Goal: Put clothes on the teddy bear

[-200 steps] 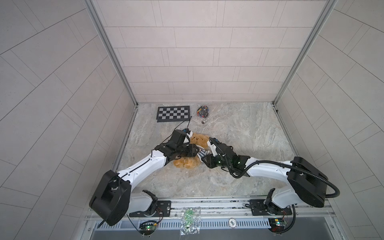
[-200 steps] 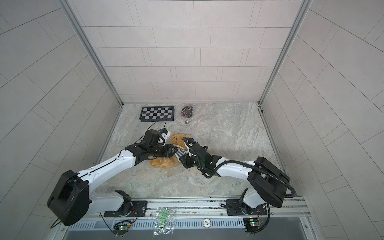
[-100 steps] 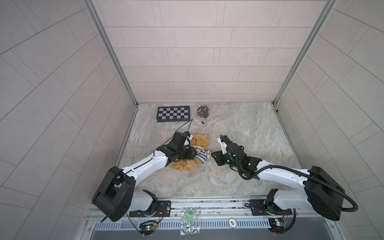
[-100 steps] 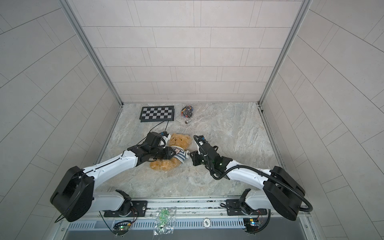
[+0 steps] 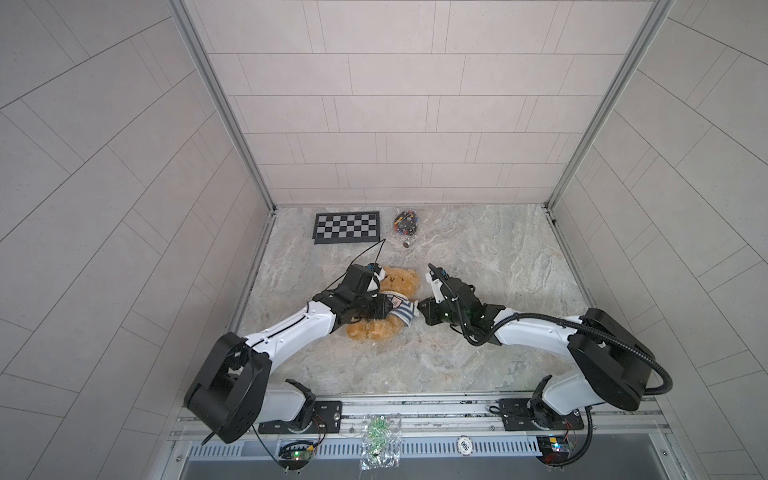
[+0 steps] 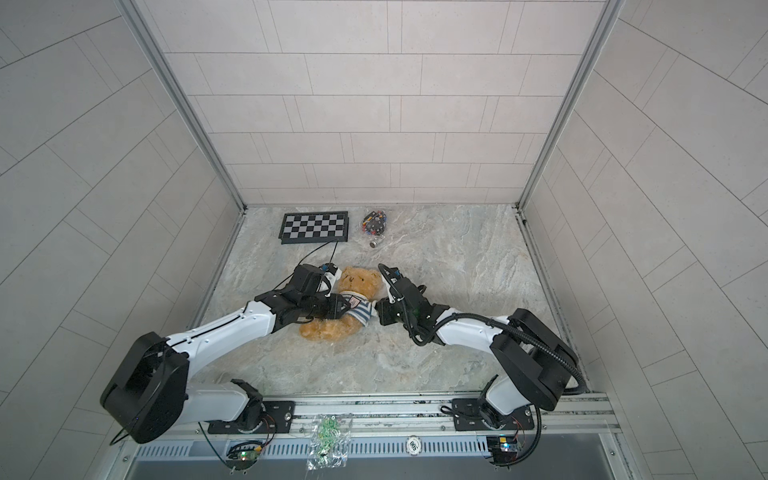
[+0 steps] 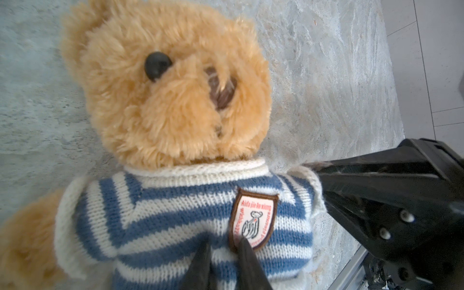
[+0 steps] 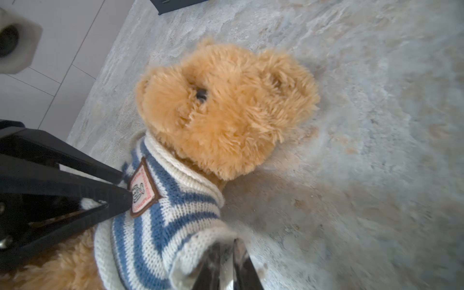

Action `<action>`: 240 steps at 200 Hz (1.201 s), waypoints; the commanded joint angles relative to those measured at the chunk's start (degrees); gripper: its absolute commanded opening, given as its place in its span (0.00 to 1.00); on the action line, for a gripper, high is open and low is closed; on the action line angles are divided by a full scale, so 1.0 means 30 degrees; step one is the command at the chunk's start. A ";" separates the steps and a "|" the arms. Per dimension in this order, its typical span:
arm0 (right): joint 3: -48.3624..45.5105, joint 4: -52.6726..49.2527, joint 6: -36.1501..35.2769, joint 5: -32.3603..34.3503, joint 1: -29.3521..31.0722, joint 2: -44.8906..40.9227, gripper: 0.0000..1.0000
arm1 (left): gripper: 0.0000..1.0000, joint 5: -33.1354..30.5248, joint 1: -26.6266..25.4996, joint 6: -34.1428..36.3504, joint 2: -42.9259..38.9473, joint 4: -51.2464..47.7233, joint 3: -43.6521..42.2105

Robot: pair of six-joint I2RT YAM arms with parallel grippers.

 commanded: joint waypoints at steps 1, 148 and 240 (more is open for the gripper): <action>0.0692 0.1367 0.0656 -0.1368 -0.0027 0.0774 0.15 | 0.23 -0.0477 0.0044 0.0446 0.0377 -0.1295 -0.0562; 0.1220 0.3515 0.3362 -0.6016 0.0643 0.2993 0.39 | 0.23 -0.0897 0.0073 0.0596 0.0312 -0.0783 -0.1470; 0.1053 -0.0947 0.1976 -0.4672 0.1791 0.1483 0.22 | 0.22 -0.1121 0.0084 0.0519 0.0326 -0.0421 -0.1943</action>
